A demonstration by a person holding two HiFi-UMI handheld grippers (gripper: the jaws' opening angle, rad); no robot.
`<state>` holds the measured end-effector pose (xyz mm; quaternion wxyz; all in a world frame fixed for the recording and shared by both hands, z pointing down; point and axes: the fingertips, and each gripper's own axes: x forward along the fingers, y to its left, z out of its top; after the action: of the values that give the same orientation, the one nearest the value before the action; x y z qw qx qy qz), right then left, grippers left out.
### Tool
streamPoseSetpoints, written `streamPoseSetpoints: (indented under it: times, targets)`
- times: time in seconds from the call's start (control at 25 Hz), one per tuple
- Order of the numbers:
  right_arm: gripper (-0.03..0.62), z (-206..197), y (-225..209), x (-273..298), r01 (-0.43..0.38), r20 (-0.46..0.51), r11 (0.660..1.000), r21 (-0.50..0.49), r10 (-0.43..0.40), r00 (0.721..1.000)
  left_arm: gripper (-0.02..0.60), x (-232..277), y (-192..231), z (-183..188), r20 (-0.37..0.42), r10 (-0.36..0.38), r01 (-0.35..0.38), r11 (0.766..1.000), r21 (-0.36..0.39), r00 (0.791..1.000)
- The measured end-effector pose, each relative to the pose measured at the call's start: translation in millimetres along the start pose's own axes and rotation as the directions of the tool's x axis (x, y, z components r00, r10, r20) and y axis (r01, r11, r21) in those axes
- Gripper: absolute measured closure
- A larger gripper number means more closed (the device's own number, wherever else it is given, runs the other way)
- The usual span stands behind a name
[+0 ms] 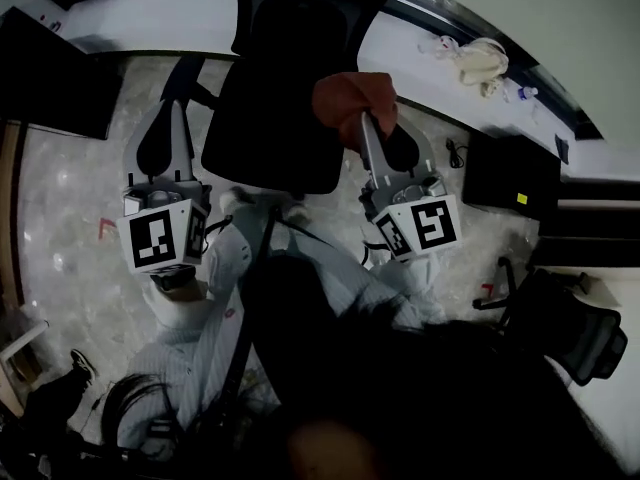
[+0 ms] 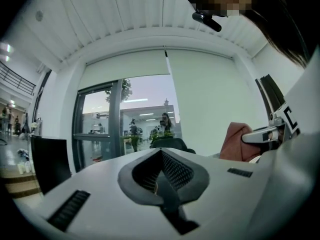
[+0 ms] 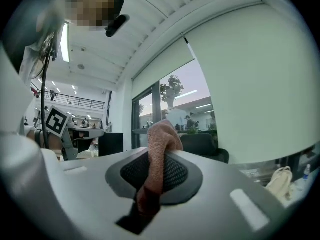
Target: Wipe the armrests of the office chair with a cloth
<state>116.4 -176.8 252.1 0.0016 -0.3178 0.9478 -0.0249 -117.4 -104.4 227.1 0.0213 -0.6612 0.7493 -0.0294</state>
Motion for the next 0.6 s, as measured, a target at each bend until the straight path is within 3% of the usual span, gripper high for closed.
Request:
streamPoseSetpoints:
  times: [0.16, 0.28, 0.48, 0.6]
  targets:
    - [0.553, -1.1, 70.2, 52.1, -0.093, -0.028, 0.996, -0.009, 0.093, 0.995, 0.578, -39.3, 81.2, -4.7, -0.019, 0.077, -0.077, 0.997, 0.007, 0.997]
    - [0.553, 0.3, 131.2, 99.6, -0.106, -0.043, 0.994, -0.007, 0.106, 0.993, 0.578, -54.1, 154.4, -5.3, -0.033, 0.088, -0.086, 0.995, 0.055, 0.996]
    - [0.553, -23.7, 221.6, 194.0, -0.046, -0.082, 0.999, 0.028, 0.048, 0.995, 0.578, -32.0, 266.7, -19.3, -0.052, -0.049, 0.053, 0.995, 0.08, 0.997]
    - [0.551, -34.6, 274.4, 232.5, 0.008, -0.087, 0.998, 0.058, -0.003, 0.996, 0.578, -24.2, 315.9, -24.8, -0.076, -0.157, 0.164, 0.982, 0.098, 0.985]
